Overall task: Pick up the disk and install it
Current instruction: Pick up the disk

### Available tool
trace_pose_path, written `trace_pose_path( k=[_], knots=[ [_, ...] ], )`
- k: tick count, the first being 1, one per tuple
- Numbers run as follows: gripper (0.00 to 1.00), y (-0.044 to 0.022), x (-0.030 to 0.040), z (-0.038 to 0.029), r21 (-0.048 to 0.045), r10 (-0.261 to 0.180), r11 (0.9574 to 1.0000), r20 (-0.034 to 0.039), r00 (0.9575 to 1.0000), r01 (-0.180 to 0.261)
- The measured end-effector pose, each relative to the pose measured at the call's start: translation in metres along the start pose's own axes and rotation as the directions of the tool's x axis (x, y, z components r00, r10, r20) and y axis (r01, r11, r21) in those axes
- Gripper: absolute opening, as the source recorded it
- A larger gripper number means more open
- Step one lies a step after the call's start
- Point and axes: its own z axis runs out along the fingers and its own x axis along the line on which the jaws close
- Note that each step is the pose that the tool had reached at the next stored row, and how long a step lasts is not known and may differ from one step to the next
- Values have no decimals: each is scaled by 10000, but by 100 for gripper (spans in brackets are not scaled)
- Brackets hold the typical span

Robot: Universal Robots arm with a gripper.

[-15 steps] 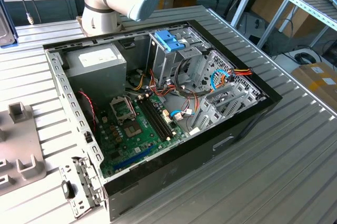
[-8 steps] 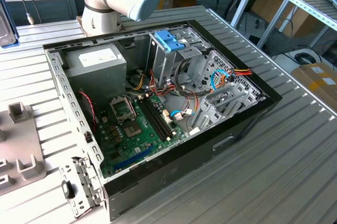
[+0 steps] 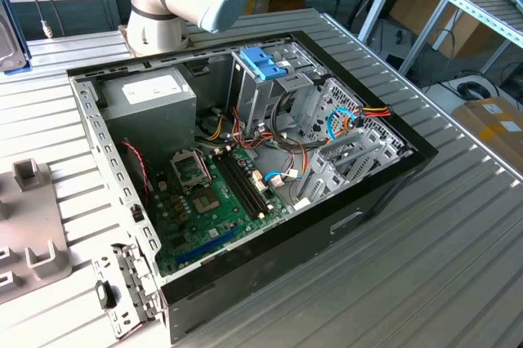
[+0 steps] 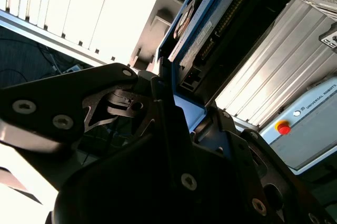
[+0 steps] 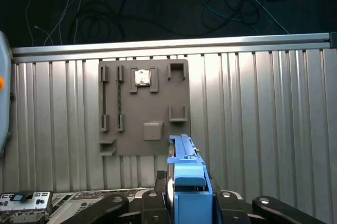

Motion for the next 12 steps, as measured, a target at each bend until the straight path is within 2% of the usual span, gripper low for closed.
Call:
trace_pose_path(
  k=[12],
  knots=[
    [37, -24, -1, 0, 1, 0, 10000, -8, 10000, 0]
  ],
)
